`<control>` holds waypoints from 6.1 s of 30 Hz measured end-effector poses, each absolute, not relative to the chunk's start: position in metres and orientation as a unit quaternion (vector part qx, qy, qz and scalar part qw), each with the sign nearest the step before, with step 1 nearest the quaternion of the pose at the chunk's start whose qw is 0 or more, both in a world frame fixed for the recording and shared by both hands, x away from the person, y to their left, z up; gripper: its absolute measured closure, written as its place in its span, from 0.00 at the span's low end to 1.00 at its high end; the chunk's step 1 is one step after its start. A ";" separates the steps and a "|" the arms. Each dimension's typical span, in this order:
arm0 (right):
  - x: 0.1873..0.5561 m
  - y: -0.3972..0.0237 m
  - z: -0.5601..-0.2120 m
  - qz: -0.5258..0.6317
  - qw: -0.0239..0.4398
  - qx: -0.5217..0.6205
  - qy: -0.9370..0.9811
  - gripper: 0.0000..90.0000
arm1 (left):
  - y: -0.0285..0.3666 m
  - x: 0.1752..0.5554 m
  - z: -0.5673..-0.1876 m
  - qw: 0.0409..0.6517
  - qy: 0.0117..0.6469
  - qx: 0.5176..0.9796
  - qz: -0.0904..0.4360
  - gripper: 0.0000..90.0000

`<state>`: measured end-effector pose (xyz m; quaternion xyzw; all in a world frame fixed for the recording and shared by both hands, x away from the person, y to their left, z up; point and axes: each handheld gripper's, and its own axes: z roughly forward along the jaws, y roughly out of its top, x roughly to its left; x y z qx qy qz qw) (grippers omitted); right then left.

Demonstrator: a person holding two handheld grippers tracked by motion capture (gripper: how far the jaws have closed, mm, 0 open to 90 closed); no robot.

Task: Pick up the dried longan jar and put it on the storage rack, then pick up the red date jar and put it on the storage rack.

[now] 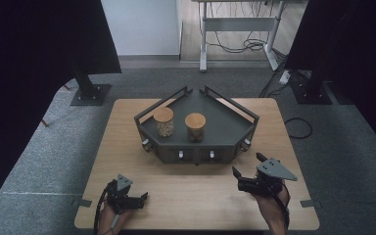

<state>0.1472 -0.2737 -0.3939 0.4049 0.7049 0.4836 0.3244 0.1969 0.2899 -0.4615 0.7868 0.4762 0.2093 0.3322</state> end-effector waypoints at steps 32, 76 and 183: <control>0.126 -0.296 -0.422 0.452 0.343 0.446 0.692 0.07 | 0.290 0.197 -0.461 0.331 0.476 0.787 0.209 0.00; 0.109 -0.316 -0.466 0.418 0.330 0.508 0.677 0.07 | 0.290 0.197 -0.461 0.331 0.476 0.787 0.209 0.00; 0.152 -0.298 -0.466 0.406 0.330 0.527 0.670 0.25 | 0.290 0.197 -0.461 0.331 0.477 0.787 0.210 0.00</control>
